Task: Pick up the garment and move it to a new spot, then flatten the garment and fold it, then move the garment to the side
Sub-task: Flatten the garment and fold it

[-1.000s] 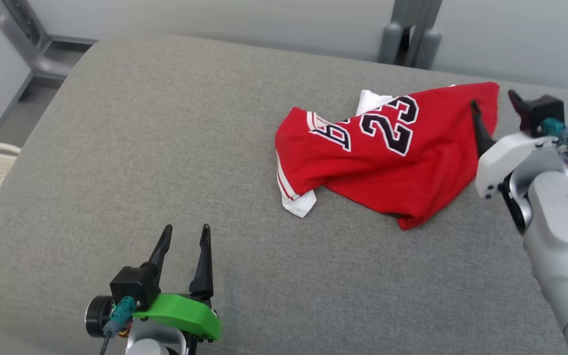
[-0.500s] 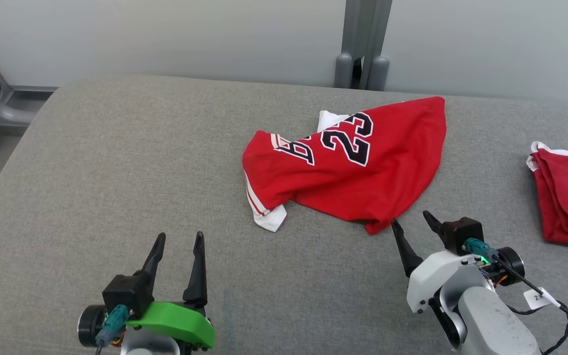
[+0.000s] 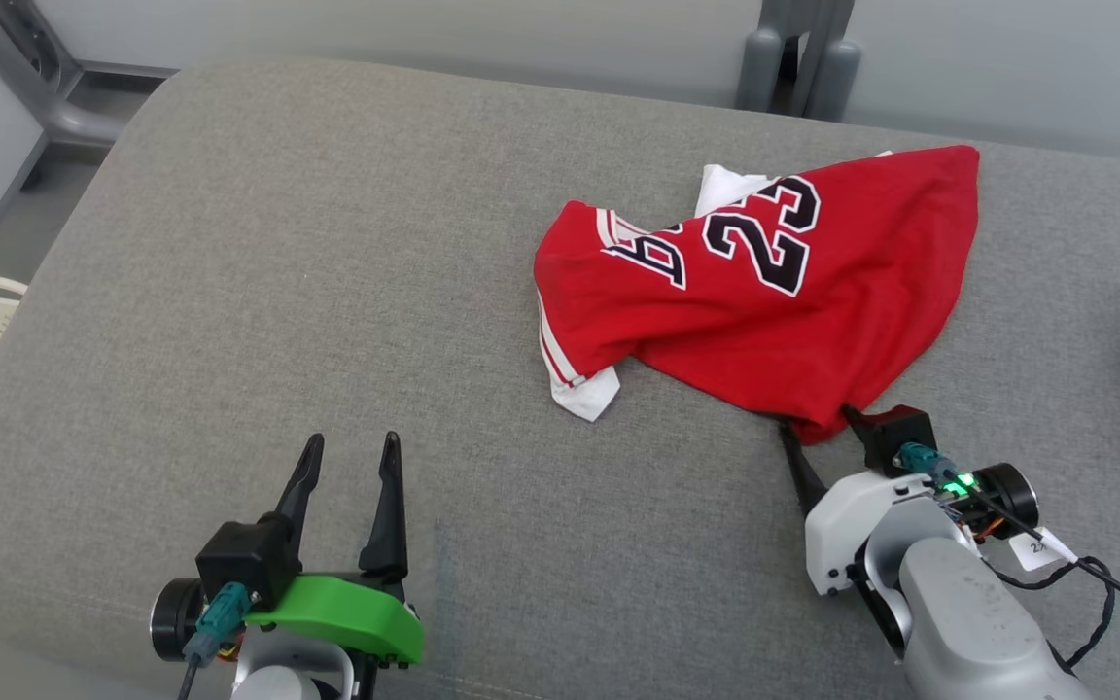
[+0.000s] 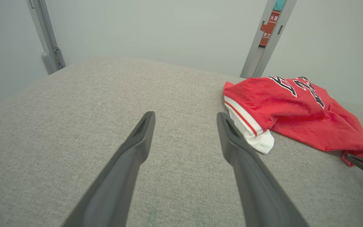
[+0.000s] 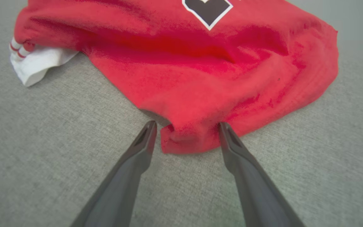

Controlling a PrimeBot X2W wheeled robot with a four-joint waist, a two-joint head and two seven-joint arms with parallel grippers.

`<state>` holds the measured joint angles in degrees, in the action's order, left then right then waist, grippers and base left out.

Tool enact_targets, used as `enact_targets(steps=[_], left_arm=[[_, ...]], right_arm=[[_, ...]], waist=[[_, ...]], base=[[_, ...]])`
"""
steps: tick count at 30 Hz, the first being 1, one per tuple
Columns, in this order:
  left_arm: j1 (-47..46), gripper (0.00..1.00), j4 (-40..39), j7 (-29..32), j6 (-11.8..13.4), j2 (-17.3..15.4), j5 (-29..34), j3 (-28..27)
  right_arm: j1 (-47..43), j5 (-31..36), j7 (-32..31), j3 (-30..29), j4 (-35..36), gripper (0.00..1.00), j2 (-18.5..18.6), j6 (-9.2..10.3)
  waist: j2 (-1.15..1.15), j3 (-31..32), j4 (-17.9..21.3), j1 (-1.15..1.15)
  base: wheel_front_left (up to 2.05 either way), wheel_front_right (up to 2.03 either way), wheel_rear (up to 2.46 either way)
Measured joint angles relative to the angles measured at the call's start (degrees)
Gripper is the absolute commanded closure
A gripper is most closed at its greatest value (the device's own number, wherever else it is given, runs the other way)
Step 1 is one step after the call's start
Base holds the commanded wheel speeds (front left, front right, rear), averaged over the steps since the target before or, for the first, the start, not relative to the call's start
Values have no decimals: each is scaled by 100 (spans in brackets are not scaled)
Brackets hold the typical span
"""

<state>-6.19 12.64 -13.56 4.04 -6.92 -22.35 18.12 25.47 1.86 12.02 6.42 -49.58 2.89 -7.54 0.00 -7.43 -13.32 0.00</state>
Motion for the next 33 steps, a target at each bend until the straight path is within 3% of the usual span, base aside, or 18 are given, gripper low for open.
enact_targets(steps=[2,3,13,23,27,29,30,31,32,33], left_arm=[[-6,0,10,-13,1,3,-12,-7],[-7,0,13,-18,2,5,-16,-14],[3,0,97,-86,43,35,-82,-63],[27,0,176,-119,41,114,-124,-12],[26,0,194,-121,16,131,-124,-7],[23,0,205,-121,5,130,-124,-12],[21,0,210,-121,4,130,-124,-14],[18,0,216,-122,2,130,-124,-14],[15,0,222,-122,1,125,-124,-18],[13,0,226,-122,1,122,-124,-22]], right_arm=[[63,208,46,-241,-91,88,1,1],[84,266,70,-342,-100,100,1,1],[82,1013,-3,-977,448,100,-1,0],[-640,2113,-816,-1392,2242,100,881,0],[-1057,2279,-1001,-1470,2564,100,899,0],[-1206,2332,-1026,-1505,2539,78,827,0],[-1248,2332,-1025,-1539,2508,52,783,0],[-1289,2330,-1003,-1563,2459,18,705,0],[-1333,2329,-957,-1567,2410,0,608,0],[-1360,2321,-932,-1557,2366,0,526,0]], waist=[[0,-76,-67,0],[0,-101,-88,0],[0,-62,151,0],[0,158,581,0],[0,129,622,0],[0,91,616,0],[0,77,612,0],[0,62,606,0],[0,50,599,0],[0,44,594,0]], base=[[0,0,0],[0,0,0],[0,0,0],[0,0,0],[0,0,0],[0,0,0],[0,0,0],[0,0,0],[0,0,0],[0,0,0]])
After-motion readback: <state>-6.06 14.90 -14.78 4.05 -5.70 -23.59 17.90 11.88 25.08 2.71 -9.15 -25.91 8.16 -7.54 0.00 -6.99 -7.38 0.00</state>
